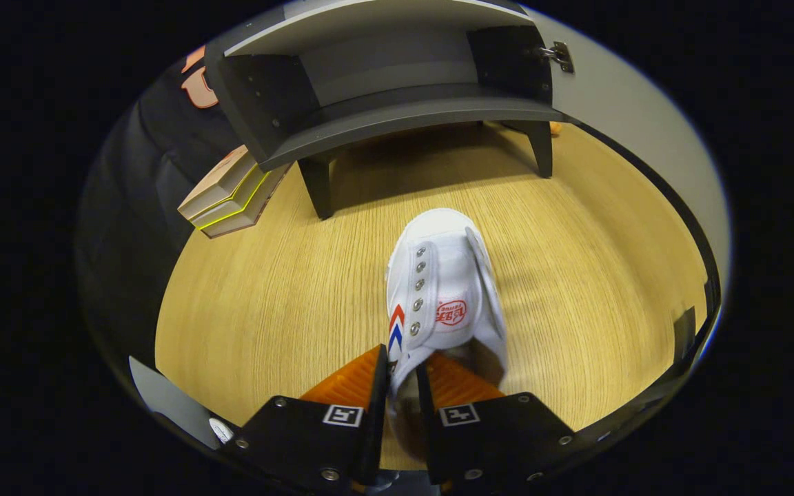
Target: Open the shoe cabinet door, grab the shoes and put them into the shoe cabinet, then close the shoe cabinet door.
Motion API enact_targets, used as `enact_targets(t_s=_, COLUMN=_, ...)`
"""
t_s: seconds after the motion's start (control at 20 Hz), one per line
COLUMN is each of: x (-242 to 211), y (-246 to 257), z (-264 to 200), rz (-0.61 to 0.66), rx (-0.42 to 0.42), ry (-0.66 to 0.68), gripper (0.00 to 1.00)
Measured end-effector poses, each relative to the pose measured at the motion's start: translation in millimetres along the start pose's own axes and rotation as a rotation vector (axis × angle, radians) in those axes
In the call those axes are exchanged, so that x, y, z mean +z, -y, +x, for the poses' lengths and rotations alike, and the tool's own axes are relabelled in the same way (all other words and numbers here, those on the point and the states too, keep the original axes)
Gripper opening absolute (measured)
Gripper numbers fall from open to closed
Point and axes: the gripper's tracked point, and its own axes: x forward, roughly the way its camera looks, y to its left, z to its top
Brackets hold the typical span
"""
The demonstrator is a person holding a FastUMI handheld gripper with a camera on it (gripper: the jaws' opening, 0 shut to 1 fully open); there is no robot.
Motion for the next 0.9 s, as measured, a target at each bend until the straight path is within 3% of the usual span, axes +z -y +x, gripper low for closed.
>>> enact_targets(t_s=0.1, x=2, y=2, z=-1, rz=0.005, rx=-0.006, ry=0.011, gripper=0.1)
enact_targets(t_s=0.2, x=4, y=3, z=-1, rz=0.005, rx=-0.01, ry=0.022, gripper=0.01)
enact_targets(t_s=0.5, x=31, y=6, z=-18, rz=0.002, rx=-0.008, ry=0.115, gripper=0.0)
enact_targets(t_s=0.9, x=74, y=0, z=-98, rz=-0.008, rx=0.049, ry=0.236, gripper=0.0)
